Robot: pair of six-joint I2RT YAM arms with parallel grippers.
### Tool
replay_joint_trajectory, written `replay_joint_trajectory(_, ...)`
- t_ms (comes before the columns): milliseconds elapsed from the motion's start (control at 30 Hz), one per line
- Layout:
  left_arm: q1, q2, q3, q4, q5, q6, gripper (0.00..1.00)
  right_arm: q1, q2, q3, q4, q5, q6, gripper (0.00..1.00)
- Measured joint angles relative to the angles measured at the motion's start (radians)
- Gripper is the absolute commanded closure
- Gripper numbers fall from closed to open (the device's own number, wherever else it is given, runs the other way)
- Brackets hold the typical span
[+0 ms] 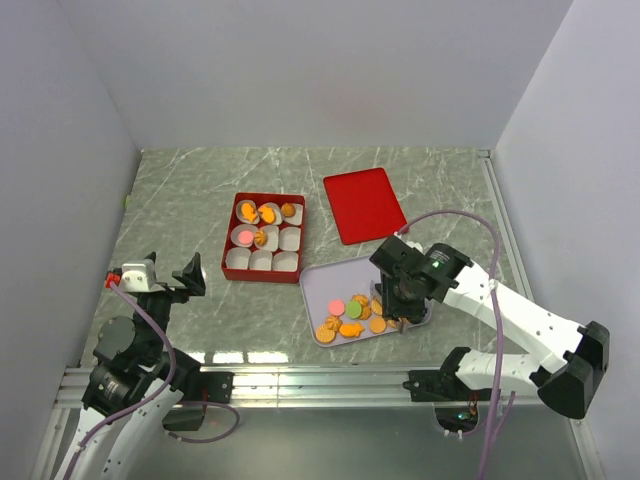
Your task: Pack the cookies
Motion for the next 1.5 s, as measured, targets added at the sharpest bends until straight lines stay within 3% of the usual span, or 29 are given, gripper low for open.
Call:
replay_joint_trajectory(367,0.0,0.0,0.0,0.0,0.0,0.0,0.01,-0.007,0.092,0.105,-0.009,0.018,-0.026,0.57)
replay_joint_trajectory(767,0.0,0.0,-0.006,0.0,0.0,0.004,0.01,-0.044,0.367,0.611,-0.073,0.079,-0.13,0.57)
replay_joint_trajectory(1067,0.0,0.0,-0.011,0.0,0.0,0.005,0.01,-0.046,0.613,0.966,-0.108,-0.012,-0.202,0.58)
replay_joint_trajectory(1500,0.0,0.0,-0.012,0.0,0.0,0.007,0.01,-0.046,0.821,1.143,-0.1,-0.157,-0.234,0.58)
